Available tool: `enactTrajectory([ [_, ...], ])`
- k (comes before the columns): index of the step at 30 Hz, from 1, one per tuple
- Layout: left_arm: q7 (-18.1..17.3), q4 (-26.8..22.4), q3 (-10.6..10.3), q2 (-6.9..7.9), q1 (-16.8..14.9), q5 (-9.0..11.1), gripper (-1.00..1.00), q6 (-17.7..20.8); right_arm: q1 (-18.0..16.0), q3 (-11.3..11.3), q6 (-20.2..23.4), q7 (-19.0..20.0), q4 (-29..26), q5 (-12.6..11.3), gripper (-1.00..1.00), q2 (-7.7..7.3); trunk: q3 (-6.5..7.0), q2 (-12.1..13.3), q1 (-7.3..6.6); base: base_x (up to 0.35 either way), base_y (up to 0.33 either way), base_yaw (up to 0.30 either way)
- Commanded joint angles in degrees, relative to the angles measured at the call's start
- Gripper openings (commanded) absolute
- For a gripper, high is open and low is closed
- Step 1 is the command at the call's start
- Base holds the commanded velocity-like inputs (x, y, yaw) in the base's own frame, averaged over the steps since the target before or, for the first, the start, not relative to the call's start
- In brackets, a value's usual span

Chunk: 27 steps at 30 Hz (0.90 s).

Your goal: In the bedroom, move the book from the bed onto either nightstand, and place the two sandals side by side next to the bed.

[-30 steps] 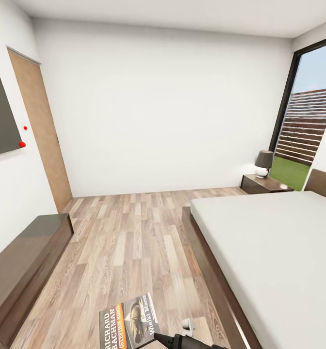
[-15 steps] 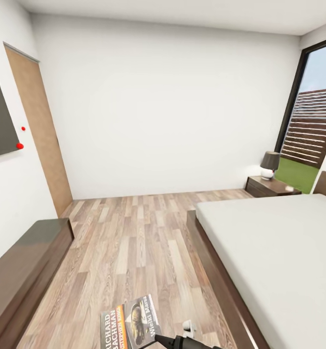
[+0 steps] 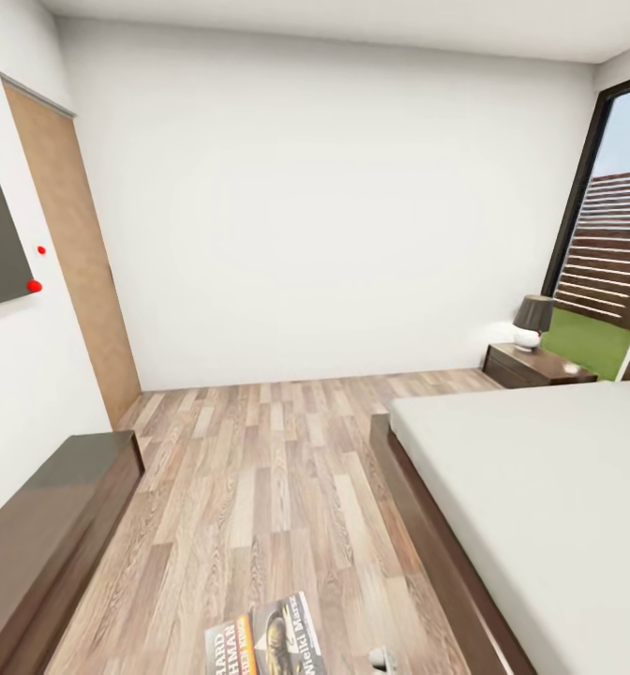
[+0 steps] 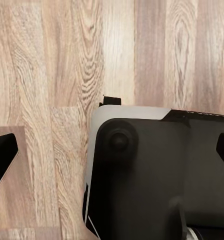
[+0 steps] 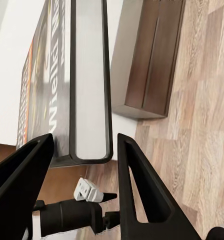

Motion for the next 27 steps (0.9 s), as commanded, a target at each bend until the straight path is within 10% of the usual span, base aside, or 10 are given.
enactTrajectory([
  [1,-0.20,0.08,-0.48,0.02,-0.02,0.59,1.00,-0.20,0.18,0.05,0.64,0.26,0.00,-0.62,-1.00,-0.04,-0.02,-0.04,0.04,0.240,0.157,0.000],
  [27,-0.20,0.08,-0.52,0.00,-0.02,0.59,1.00,-0.20,0.90,0.01,0.60,0.31,-0.04,-0.61,-1.00,-0.29,-0.02,-0.04,0.04,0.251,0.122,0.000],
])
